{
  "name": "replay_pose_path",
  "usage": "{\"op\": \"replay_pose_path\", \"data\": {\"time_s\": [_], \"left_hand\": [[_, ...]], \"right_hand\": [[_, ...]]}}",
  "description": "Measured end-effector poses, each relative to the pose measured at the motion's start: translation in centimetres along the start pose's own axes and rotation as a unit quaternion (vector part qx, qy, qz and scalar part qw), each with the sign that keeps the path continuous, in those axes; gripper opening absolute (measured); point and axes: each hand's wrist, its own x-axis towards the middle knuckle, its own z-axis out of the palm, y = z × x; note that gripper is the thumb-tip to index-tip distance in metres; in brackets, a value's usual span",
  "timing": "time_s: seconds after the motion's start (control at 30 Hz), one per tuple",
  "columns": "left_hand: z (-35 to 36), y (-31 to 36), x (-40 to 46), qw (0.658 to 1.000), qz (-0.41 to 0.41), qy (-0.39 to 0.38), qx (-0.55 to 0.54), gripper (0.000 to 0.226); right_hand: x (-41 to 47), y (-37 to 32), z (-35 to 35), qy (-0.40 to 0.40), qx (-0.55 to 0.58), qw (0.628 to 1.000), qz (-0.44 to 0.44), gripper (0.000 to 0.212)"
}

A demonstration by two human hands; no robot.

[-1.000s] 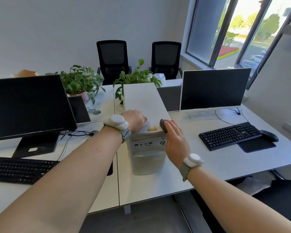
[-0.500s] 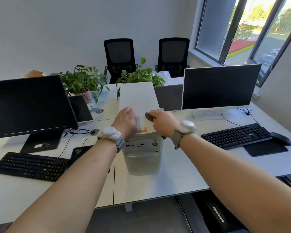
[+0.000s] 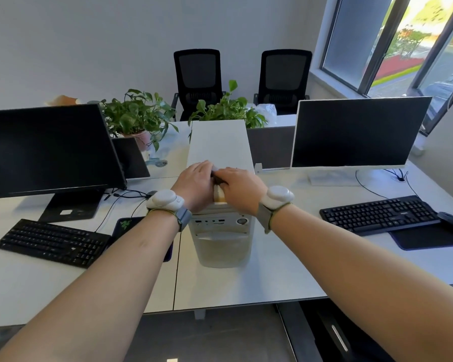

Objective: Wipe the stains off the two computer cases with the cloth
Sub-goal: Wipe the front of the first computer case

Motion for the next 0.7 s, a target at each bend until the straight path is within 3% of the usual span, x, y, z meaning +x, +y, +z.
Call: {"op": "replay_pose_path", "data": {"time_s": [0.07,0.17,0.23,0.53,0.7], "left_hand": [[0.0,-0.2,0.2,0.999,0.003,-0.021,0.026,0.016],[-0.4,-0.3,0.3,0.992,-0.034,-0.106,0.065,0.044],[-0.7,-0.5,0.0,0.990,-0.029,-0.122,0.061,0.047],[-0.9,-0.2,0.5,0.991,0.003,-0.095,0.096,0.036],[-0.4,-0.9,0.7,0.991,0.022,-0.079,0.105,0.037]], "right_hand": [[-1.2,1.0,0.1,0.035,0.018,0.999,-0.005,0.028],[-3.7,2.3,0.8,0.159,0.042,0.986,0.036,0.027],[-5.4,2.3,2.0,0.221,0.065,0.971,0.062,0.030],[-8.3,-1.2,3.1,0.241,0.121,0.938,0.218,0.031],[-9.7,-3.7,5.0,0.267,0.214,0.874,0.345,0.020]]}}
